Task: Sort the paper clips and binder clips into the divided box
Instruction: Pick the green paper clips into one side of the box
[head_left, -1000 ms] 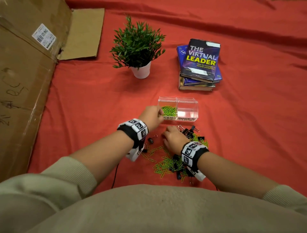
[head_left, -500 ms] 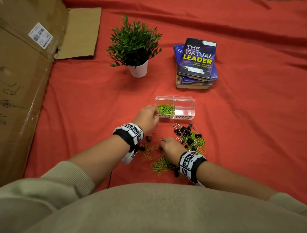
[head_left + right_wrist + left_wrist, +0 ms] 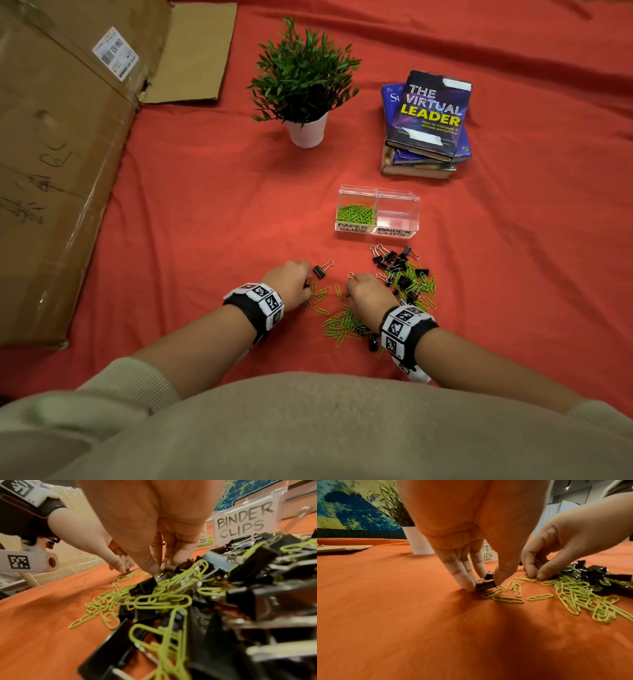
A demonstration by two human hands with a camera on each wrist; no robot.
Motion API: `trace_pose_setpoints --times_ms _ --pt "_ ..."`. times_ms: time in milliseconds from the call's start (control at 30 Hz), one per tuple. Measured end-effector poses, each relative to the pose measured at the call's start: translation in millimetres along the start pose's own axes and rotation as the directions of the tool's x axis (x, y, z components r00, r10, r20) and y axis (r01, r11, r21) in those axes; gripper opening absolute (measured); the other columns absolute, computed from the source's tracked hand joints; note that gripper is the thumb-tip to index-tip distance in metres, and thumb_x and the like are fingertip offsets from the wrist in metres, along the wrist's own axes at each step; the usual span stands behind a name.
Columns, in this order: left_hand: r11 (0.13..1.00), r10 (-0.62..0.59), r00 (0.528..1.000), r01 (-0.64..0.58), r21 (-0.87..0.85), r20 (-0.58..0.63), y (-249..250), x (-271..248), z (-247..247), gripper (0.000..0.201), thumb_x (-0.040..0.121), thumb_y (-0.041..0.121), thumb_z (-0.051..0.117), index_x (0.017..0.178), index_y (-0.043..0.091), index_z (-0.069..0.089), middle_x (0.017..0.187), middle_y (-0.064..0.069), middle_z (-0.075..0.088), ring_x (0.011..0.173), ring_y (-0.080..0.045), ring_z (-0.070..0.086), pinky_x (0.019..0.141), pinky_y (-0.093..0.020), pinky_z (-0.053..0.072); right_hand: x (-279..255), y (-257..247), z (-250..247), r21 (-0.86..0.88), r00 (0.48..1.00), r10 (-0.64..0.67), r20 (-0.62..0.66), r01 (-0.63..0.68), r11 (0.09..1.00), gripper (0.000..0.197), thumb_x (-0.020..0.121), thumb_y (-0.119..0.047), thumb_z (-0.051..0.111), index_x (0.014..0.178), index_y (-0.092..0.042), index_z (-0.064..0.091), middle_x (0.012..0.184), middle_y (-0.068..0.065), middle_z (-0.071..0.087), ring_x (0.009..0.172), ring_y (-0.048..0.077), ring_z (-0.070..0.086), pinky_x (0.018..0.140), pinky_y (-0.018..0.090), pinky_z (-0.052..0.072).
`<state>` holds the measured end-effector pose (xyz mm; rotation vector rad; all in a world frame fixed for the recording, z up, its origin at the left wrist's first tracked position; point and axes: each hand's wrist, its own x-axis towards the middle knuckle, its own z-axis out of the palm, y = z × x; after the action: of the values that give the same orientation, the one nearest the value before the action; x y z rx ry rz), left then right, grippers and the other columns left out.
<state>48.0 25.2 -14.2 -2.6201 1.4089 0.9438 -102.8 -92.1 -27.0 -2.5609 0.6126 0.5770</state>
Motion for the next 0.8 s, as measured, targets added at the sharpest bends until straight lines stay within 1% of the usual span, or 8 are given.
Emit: trace_pose_setpoints --times_ms 133,233,300,367,467,567,700,800 --pt "0.998 -0.004 0.992 -0.005 -0.068 -0.125 -7 4 -8 0.023 0.082 0.021 0.057 0.103 0.012 0.053 0.107 -0.009 0.055 0.099 -0.032 0.059 0.082 -0.043 0.051 5 8 -5 0.028 0.997 0.039 -0.067 -0.037 0.999 0.026 0.089 -0.003 0.048 0.113 -0.004 0.058 0.115 0.011 0.056 0.115 0.027 0.046 0.099 0.038 0.044" --pt "1.000 -0.004 0.985 0.003 -0.011 -0.170 -7 2 -10 0.024 0.084 0.022 0.057 0.105 0.011 0.054 0.108 -0.009 0.050 0.105 -0.030 0.054 0.082 -0.043 0.050 9 4 -6 0.029 0.994 0.049 -0.100 -0.046 0.999 0.026 0.089 -0.003 0.049 0.113 -0.002 0.058 0.114 0.013 0.054 0.115 0.029 0.047 0.098 0.040 0.046" --pt "0.999 0.020 0.990 -0.016 0.030 -0.141 -4 -3 -7 0.024 0.083 0.021 0.055 0.104 0.010 0.053 0.109 -0.009 0.049 0.108 -0.029 0.052 0.082 -0.043 0.050 8 -5 -4 0.031 0.996 0.040 -0.083 -0.037 0.999 0.024 0.089 -0.006 0.049 0.111 -0.001 0.057 0.113 0.013 0.052 0.115 0.031 0.048 0.096 0.042 0.047" --pt "0.996 0.071 0.996 -0.068 0.050 -0.058 -4 -8 1 0.029 0.081 0.022 0.057 0.108 0.012 0.051 0.111 -0.008 0.050 0.110 -0.028 0.053 0.085 -0.042 0.050 6 -16 -1 0.062 0.998 0.024 -0.055 -0.020 0.998 0.027 0.091 -0.015 0.050 0.112 0.000 0.056 0.115 0.015 0.050 0.115 0.032 0.046 0.097 0.042 0.045" --pt "0.987 0.156 0.987 -0.157 0.020 0.031 -5 -12 12 0.046 0.079 0.019 0.060 0.123 0.018 0.047 0.117 -0.006 0.046 0.114 -0.026 0.051 0.089 -0.043 0.049 3 -24 5 0.068 0.998 -0.060 -0.030 0.062 0.996 0.038 0.088 -0.027 0.057 0.117 -0.001 0.053 0.118 0.015 0.048 0.116 0.031 0.045 0.101 0.038 0.038" --pt "0.984 0.174 0.983 -0.176 0.041 0.056 -4 -13 14 0.053 0.082 0.014 0.059 0.132 0.019 0.044 0.120 -0.008 0.044 0.116 -0.028 0.050 0.093 -0.044 0.047 -1 -22 8 0.026 0.994 -0.082 -0.075 0.084 0.996 0.048 0.084 -0.035 0.062 0.119 -0.004 0.051 0.118 0.012 0.044 0.117 0.030 0.041 0.101 0.037 0.038" --pt "0.986 0.152 0.986 -0.156 0.054 0.072 -1 -13 10 0.041 0.087 0.011 0.056 0.127 0.016 0.050 0.119 -0.010 0.046 0.110 -0.032 0.055 0.091 -0.044 0.047 -9 -18 9 -0.052 0.993 -0.102 -0.061 0.098 0.994 0.068 0.077 -0.047 0.067 0.126 -0.006 0.045 0.121 0.011 0.041 0.117 0.028 0.037 0.101 0.038 0.040" --pt "0.980 0.142 0.987 -0.151 0.128 0.072 3 -14 9 0.023 0.091 0.012 0.050 0.113 0.008 0.053 0.116 -0.012 0.048 0.106 -0.034 0.057 0.084 -0.046 0.047 -16 -20 14 -0.098 0.985 -0.173 0.002 0.173 0.980 0.069 0.077 -0.042 0.069 0.127 -0.003 0.043 0.124 0.013 0.039 0.118 0.029 0.037 0.101 0.039 0.040"
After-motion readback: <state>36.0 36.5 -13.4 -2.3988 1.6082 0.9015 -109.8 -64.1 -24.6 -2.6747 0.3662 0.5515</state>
